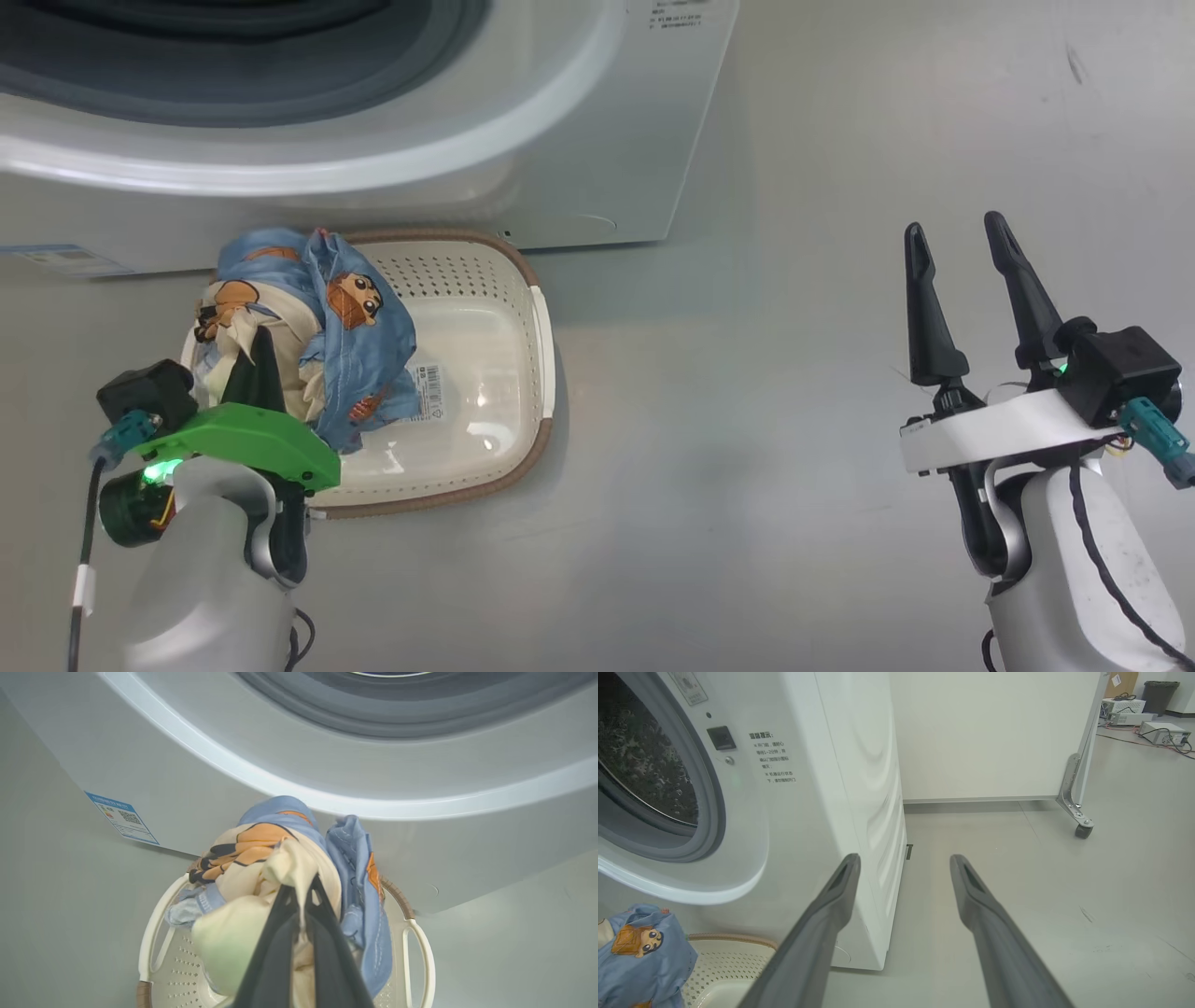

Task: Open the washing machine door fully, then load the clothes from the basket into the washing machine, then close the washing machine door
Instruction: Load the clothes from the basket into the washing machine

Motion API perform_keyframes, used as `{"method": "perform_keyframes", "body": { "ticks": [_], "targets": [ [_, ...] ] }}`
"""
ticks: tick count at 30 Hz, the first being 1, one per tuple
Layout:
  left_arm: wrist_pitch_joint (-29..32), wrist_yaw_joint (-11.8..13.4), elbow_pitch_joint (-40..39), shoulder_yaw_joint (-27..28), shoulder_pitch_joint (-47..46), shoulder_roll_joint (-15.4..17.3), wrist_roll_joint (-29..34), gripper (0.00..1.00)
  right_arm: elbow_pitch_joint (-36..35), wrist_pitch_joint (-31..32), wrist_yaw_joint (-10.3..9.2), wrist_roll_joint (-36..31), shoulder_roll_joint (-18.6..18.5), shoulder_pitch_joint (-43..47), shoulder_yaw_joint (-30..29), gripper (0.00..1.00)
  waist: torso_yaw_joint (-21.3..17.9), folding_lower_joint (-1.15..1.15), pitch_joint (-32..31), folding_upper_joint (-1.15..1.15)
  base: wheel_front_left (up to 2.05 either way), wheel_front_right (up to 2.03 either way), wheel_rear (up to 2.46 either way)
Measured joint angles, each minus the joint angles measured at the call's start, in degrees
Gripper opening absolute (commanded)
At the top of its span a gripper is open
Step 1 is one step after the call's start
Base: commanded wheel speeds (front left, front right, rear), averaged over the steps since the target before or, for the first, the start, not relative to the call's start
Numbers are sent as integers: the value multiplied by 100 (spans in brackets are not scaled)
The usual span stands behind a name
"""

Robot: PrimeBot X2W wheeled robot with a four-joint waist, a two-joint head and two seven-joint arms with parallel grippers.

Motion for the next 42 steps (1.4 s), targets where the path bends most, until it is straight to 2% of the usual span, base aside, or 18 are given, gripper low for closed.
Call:
{"method": "perform_keyframes", "body": {
  "ticks": [11, 24, 32, 42],
  "targets": [
    [1, 0, -1056, 5, 925, 8, 256, 0, 183, 0, 99, -97, 7, 495, -12, 100, 214, 0, -907, 0, 0, 0, 0],
    [0, 1, -2229, 396, 2180, 53, 775, 0, 421, 1, 143, -87, 31, 1443, -83, 100, 349, 0, -1984, 0, 0, 0, 0],
    [0, 35, -2626, 408, 3135, 60, 1045, 0, 524, 1, 149, -29, 54, 1973, -102, 100, 382, 0, -2641, 0, 0, 0, 0],
    [0, 99, -3220, 399, 3737, 68, 1149, 0, 438, 1, 167, 14, 66, 2254, -125, 100, 347, 0, -3168, 0, 0, 0, 0]
  ]
}}
